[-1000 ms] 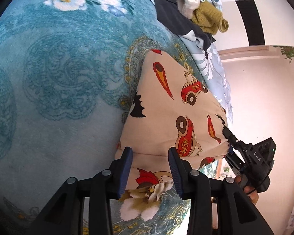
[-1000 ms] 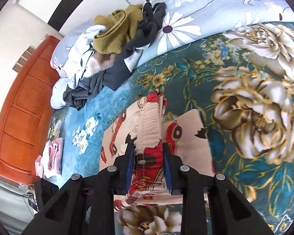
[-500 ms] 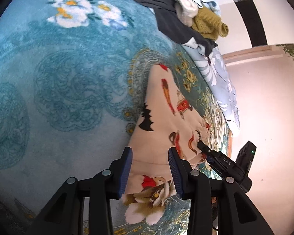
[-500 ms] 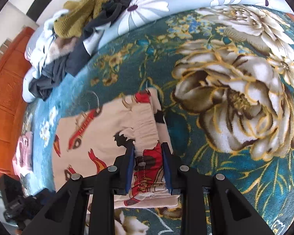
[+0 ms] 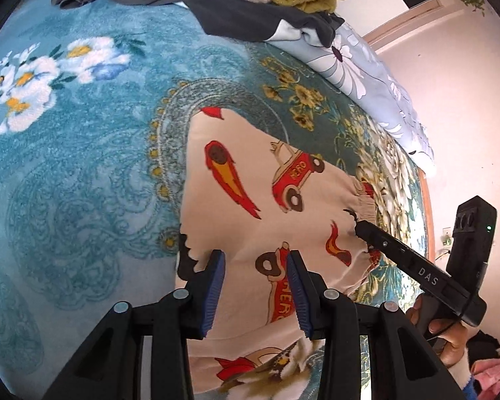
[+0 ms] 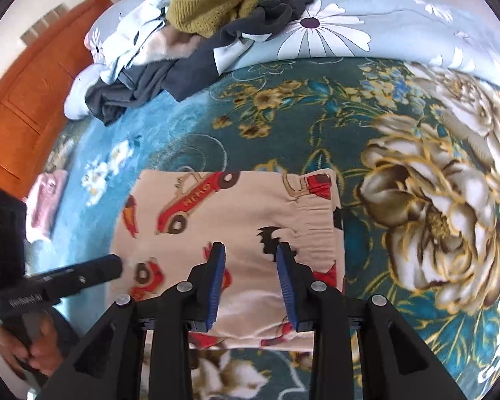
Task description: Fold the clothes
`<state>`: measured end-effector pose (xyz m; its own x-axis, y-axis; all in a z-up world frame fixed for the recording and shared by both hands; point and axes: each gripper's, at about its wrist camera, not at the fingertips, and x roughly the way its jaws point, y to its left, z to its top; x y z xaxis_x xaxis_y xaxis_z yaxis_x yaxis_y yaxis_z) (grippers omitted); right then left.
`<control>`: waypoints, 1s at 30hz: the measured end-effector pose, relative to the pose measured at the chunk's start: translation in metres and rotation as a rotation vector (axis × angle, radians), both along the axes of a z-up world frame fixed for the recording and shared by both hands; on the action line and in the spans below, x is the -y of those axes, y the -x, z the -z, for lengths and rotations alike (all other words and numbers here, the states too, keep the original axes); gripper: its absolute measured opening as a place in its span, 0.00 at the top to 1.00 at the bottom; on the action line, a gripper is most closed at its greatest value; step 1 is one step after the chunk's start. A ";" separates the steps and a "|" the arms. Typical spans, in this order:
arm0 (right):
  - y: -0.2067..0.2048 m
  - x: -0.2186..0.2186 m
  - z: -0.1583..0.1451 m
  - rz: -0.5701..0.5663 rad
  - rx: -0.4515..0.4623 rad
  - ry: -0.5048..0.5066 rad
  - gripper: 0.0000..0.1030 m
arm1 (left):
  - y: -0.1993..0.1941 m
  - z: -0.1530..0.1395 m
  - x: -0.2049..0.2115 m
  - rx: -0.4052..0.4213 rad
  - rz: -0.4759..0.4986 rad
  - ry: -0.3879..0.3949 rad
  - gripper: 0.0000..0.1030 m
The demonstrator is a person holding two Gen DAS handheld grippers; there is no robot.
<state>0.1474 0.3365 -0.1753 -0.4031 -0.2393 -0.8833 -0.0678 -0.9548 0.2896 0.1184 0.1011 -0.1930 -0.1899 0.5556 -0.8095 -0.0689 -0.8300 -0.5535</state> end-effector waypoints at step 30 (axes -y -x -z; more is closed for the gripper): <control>-0.007 -0.063 0.037 0.225 0.060 0.235 0.36 | 0.020 0.038 0.019 0.105 -0.059 -0.061 0.51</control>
<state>0.1543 0.3992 -0.2124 -0.4182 -0.3503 -0.8381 -0.2927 -0.8215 0.4894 0.0981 0.0817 -0.2305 -0.1399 0.5951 -0.7914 0.0403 -0.7952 -0.6050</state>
